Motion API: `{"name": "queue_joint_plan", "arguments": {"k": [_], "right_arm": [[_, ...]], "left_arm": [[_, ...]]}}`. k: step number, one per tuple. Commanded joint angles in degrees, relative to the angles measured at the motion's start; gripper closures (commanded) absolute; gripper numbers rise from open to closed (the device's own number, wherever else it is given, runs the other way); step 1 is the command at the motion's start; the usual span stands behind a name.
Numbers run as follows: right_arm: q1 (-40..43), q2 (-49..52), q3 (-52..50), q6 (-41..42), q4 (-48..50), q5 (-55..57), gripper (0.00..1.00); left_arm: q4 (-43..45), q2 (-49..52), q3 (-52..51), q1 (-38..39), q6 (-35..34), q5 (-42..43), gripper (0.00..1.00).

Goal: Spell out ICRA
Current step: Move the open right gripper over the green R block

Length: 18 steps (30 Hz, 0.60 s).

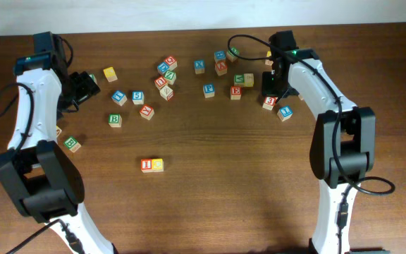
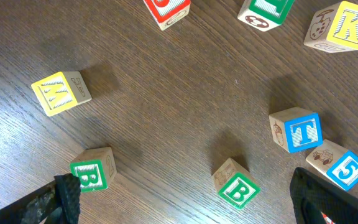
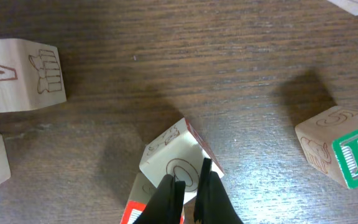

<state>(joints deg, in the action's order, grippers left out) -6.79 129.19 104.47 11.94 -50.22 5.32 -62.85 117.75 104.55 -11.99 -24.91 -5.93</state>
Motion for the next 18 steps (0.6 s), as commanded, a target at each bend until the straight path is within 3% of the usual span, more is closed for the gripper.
{"name": "queue_joint_plan", "arguments": {"k": [1,3,11,18], "right_arm": [[0.07,2.47,-0.15,-0.13,2.32,-0.74,0.89],[0.09,2.47,-0.33,-0.13,4.74,-0.74,0.87],[0.13,2.47,-0.33,-0.15,10.97,-0.11,0.48],[1.01,1.31,0.72,-0.13,11.26,-0.39,0.26]], "left_arm": [[-0.02,0.42,0.5,-0.28,0.13,0.17,0.01],[-0.02,0.42,0.5,-0.28,0.13,0.17,0.01],[-0.02,0.42,0.5,-0.28,0.13,0.17,0.01],[-0.02,0.42,0.5,-0.28,0.13,0.15,0.01]]}}
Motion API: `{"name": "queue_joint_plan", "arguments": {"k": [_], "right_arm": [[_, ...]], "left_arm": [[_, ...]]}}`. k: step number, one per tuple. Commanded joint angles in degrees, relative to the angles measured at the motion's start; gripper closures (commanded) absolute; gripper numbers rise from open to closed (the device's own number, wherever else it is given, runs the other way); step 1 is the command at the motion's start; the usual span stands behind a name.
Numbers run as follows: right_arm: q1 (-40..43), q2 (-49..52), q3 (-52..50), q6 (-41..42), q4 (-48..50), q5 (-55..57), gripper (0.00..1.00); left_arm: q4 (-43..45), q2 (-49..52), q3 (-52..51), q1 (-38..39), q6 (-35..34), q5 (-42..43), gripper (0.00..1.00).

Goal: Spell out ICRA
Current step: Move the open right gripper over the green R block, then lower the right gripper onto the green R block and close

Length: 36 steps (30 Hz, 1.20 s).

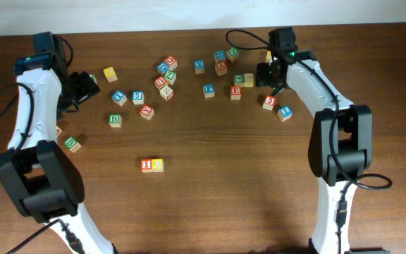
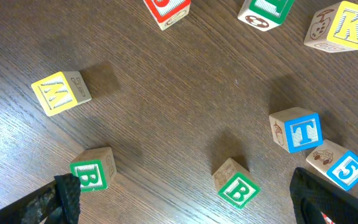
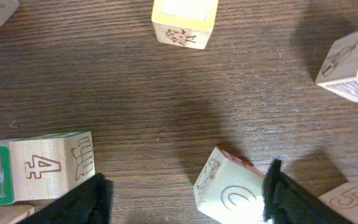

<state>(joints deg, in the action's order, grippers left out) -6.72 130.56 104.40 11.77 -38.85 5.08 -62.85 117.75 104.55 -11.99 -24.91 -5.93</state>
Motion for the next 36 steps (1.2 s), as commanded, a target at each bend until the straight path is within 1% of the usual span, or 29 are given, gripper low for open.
{"name": "queue_joint_plan", "arguments": {"k": [1,3,4,6,7,8,9,11,12,15,18,21,23,27,28,30,34,36], "right_arm": [[1.6,-0.83,1.29,0.04,-0.31,-0.13,0.25],[2.8,-2.29,1.68,0.04,-0.81,-0.2,0.25],[3.41,-2.75,1.68,0.04,-1.22,-0.9,0.28],[4.92,-2.91,1.68,0.04,-4.63,-3.54,0.37],[5.33,-2.8,1.68,0.04,-6.4,-3.98,0.42],[5.73,-2.78,1.66,0.04,-8.11,-4.68,0.5],[6.05,-2.73,1.66,0.04,-9.53,-5.18,0.54],[6.1,-2.71,1.64,0.02,-10.32,-6.03,0.67],[5.99,-2.71,1.64,0.02,-10.23,-6.71,0.72],[5.49,-2.69,1.64,0.02,-9.31,-7.48,0.79],[4.96,-2.29,1.64,0.02,-8.0,-7.48,0.74],[4.81,-1.27,1.62,0.02,-6.25,-7.43,0.73],[4.87,0.07,1.64,0.02,-5.05,-7.45,0.7],[4.87,0.79,1.64,-2.69,0.79,-7.41,0.55],[4.98,0.72,1.66,-4.11,2.29,-7.41,0.49],[5.51,0.68,1.68,-6.49,4.0,-6.54,0.43],[7.3,0.63,1.68,-7.06,3.63,-4.63,0.36],[8.59,0.52,1.68,-7.04,2.64,-4.66,0.34]], "left_arm": [[-0.02,0.42,0.5,-0.28,0.13,0.15,0.01],[-0.02,0.42,0.5,-0.28,0.13,0.17,0.01],[-0.02,0.42,0.5,-0.28,0.13,0.15,0.01],[-0.02,0.42,0.5,-0.28,0.13,0.15,0.01],[-0.02,0.42,0.5,-0.28,0.13,0.15,0.01],[-0.02,0.42,0.5,-0.28,0.13,0.15,0.01],[-0.02,0.42,0.5,-0.28,0.13,0.15,0.01],[-0.02,0.42,0.5,-0.28,0.13,0.15,0.01],[-0.02,0.42,0.5,-0.28,0.13,0.17,0.01],[-0.02,0.42,0.5,-0.28,0.13,0.15,0.01],[-0.02,0.42,0.5,-0.28,0.13,0.17,0.01],[-0.02,0.42,0.5,-0.28,0.13,0.15,0.01],[-0.02,0.42,0.5,-0.28,0.13,0.17,0.01],[-0.02,0.42,0.5,-0.28,0.13,0.17,0.01],[-0.02,0.42,0.5,-0.28,0.13,0.15,0.01],[-0.02,0.42,0.5,-0.28,0.13,0.15,0.01],[-0.02,0.42,0.5,-0.28,0.13,0.15,0.01],[-0.02,0.42,0.5,-0.28,0.13,0.15,0.01]]}}
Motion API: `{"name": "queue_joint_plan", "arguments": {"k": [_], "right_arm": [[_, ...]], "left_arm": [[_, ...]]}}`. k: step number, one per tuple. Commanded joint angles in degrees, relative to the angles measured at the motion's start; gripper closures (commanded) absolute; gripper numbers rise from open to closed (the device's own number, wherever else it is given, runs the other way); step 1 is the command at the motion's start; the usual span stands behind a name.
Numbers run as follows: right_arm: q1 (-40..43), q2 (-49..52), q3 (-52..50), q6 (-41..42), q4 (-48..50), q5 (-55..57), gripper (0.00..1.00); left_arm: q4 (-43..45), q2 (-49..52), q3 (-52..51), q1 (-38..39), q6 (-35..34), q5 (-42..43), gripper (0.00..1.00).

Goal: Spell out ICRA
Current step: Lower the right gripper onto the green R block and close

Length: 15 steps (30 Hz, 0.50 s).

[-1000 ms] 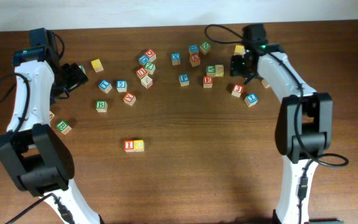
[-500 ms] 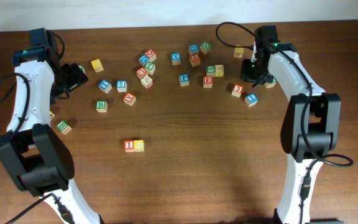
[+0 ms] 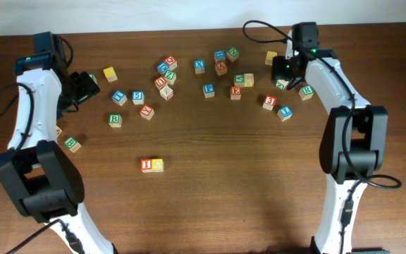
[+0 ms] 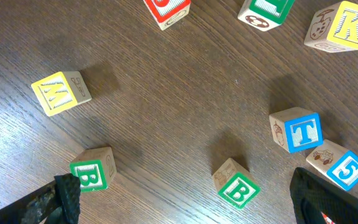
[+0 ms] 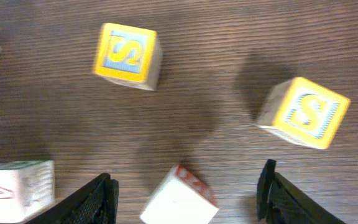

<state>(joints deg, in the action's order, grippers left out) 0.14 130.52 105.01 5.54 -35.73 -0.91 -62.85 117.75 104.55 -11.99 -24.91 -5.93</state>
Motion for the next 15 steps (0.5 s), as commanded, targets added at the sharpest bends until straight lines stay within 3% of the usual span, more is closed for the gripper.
{"name": "queue_joint_plan", "arguments": {"k": [1,4,15], "right_arm": [[2.89,0.48,1.07,-0.81,-1.75,1.31,0.32],[4.63,0.48,1.07,-0.83,-4.39,0.15,0.28],[5.09,0.48,1.07,-0.83,-16.28,-0.2,0.28]], "left_arm": [[-0.02,0.42,0.5,-0.28,0.13,0.15,0.01],[-0.02,0.42,0.5,-0.28,0.13,0.15,0.01],[-0.02,0.42,0.5,-0.28,0.13,0.15,0.01]]}}
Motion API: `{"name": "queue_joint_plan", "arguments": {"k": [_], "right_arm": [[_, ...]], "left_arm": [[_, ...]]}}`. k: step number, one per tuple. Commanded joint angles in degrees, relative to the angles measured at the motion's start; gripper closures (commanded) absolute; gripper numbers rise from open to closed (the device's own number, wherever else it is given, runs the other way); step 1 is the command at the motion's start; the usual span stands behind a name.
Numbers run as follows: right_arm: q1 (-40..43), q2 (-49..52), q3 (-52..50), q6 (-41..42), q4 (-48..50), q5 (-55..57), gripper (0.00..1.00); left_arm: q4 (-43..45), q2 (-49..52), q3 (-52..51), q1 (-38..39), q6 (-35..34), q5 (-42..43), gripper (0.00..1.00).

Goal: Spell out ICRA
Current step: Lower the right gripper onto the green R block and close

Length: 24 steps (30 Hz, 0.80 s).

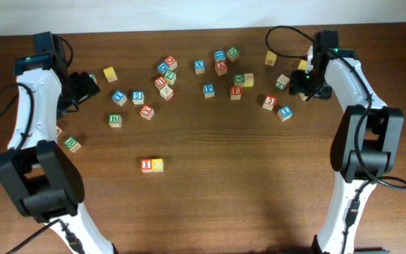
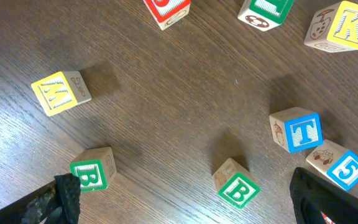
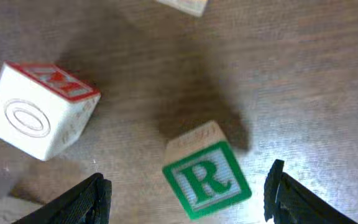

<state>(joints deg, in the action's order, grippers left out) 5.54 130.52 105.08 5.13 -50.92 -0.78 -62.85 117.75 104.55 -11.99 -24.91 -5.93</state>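
The placed pair, a red I block (image 1: 146,165) and a yellow C block (image 1: 158,164), sits side by side at the table's front middle. In the right wrist view a green R block (image 3: 207,180) lies on the table between the spread fingers of my open right gripper (image 3: 188,199), which hovers above it. Overhead, that right gripper (image 1: 307,85) is at the far right of the block scatter and hides the R. A white block with a red top face (image 3: 42,112) lies just left of the R. My left gripper (image 2: 188,205) hangs open and empty at the far left (image 1: 83,86).
Several loose blocks spread across the back of the table (image 1: 210,148). Under the left gripper lie two green B blocks (image 2: 238,190) (image 2: 91,174), a blue T (image 2: 300,132), a blue 5 (image 2: 347,169) and a yellow W (image 2: 58,93). A red 3 (image 1: 269,101) sits near the right gripper.
My right gripper has moved right and toward the front, from over two yellow S blocks to over the green R block, still open. The left arm has not moved.
My right gripper was shut and low against a white block beside the red 3. Then it stood open and higher, further back. Then it was over the yellow S blocks at the back right, and now it straddles the green R. The I and C pair stayed put.
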Motion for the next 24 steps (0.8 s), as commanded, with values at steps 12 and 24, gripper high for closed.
{"name": "queue_joint_plan", "arguments": {"k": [12,24], "right_arm": [[-0.26,0.48,1.01,-16.87,-0.87,-1.6,0.25],[-0.26,0.48,0.96,-16.92,-1.6,-6.16,0.21]], "left_arm": [[-0.02,0.42,0.5,-0.28,0.13,0.15,0.01],[-0.02,0.42,0.5,-0.28,0.13,0.15,0.01]]}}
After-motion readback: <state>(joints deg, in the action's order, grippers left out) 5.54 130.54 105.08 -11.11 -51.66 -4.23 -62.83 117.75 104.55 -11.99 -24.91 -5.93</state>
